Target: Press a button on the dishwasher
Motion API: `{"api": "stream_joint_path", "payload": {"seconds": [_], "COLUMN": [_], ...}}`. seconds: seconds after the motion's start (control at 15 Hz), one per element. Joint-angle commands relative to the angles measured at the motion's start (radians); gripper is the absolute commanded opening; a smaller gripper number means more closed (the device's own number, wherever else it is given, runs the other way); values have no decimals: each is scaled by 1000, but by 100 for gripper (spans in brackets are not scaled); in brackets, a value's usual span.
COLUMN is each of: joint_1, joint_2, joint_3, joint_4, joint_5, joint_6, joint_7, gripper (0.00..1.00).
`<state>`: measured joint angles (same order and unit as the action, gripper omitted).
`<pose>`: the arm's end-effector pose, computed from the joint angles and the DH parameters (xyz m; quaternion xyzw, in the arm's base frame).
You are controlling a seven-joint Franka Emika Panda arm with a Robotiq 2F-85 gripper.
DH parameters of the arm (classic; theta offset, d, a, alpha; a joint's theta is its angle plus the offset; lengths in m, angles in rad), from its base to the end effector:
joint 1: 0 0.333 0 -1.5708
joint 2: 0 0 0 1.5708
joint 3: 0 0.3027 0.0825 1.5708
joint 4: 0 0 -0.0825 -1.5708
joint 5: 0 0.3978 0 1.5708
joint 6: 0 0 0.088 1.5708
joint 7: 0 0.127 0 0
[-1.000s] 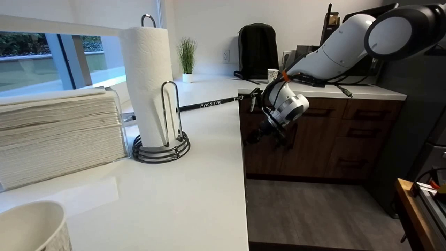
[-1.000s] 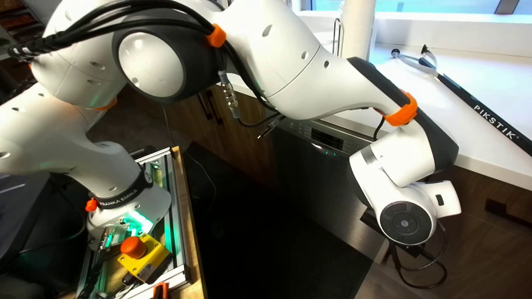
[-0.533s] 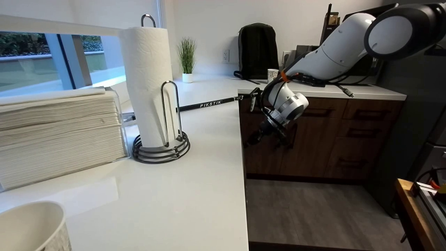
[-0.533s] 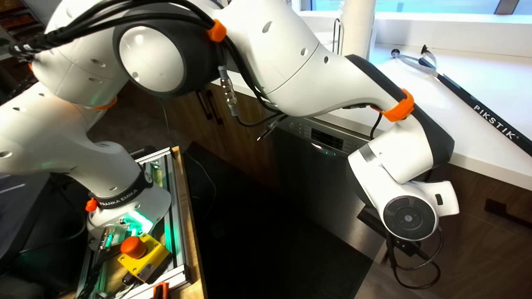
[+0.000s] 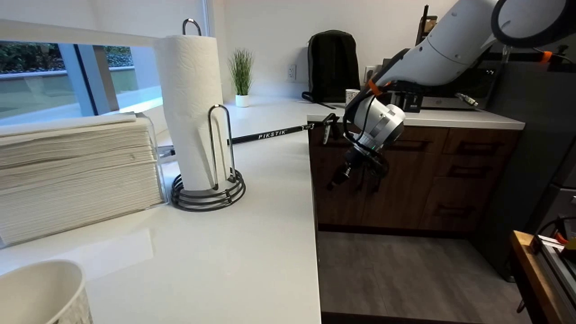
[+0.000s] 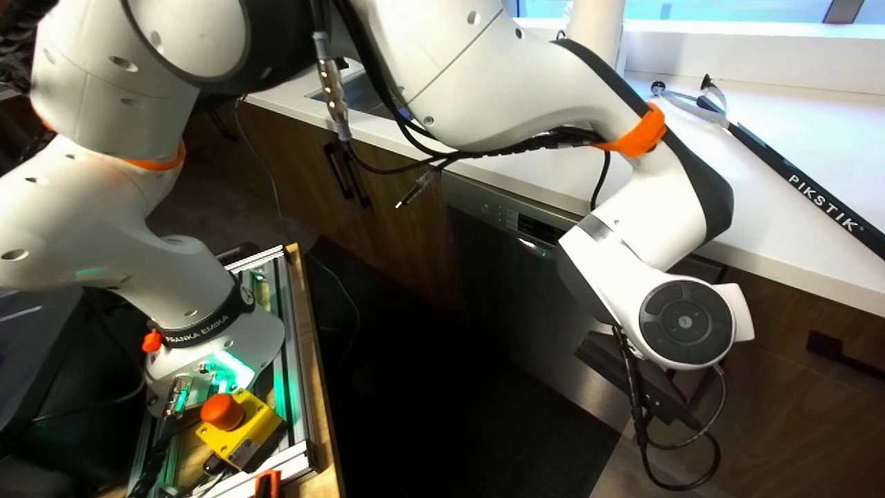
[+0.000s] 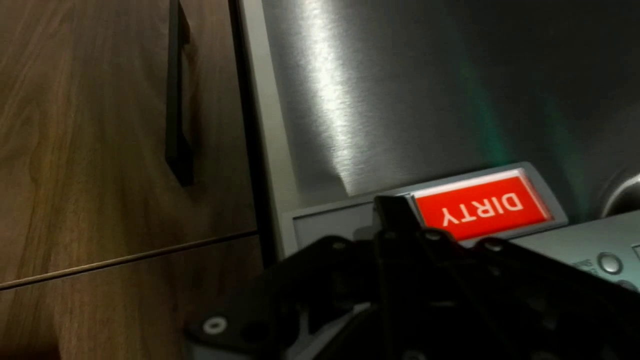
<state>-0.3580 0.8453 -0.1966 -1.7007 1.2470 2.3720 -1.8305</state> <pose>0.5701 -0.3213 0.0641 -0.9362 -0.1619 -0.2711 0.1545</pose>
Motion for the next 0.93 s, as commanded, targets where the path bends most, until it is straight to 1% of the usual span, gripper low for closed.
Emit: {"api": "stream_joint_path", "payload": {"seconds": [0.0, 0.2, 0.33, 0.4, 0.47, 0.6, 0.73, 0.87], "joint_1": [60, 111, 149, 174, 231, 324, 418, 517], "joint_2": [-198, -351, -453, -504, -549, -636, -696, -727], "joint_3": [-29, -17, -4, -1, -33, -75, -138, -216], "joint_4": [-213, -342, -418, -457, -497, -591, -680, -769], "joint_5": [-99, -110, -100, -108, -121, -155, -215, -306], "joint_6": [52, 154, 246, 299, 340, 449, 531, 593], "joint_7": [104, 196, 289, 360, 445, 596, 743, 889], "gripper": [33, 56, 71, 78, 87, 100, 100, 100]}}
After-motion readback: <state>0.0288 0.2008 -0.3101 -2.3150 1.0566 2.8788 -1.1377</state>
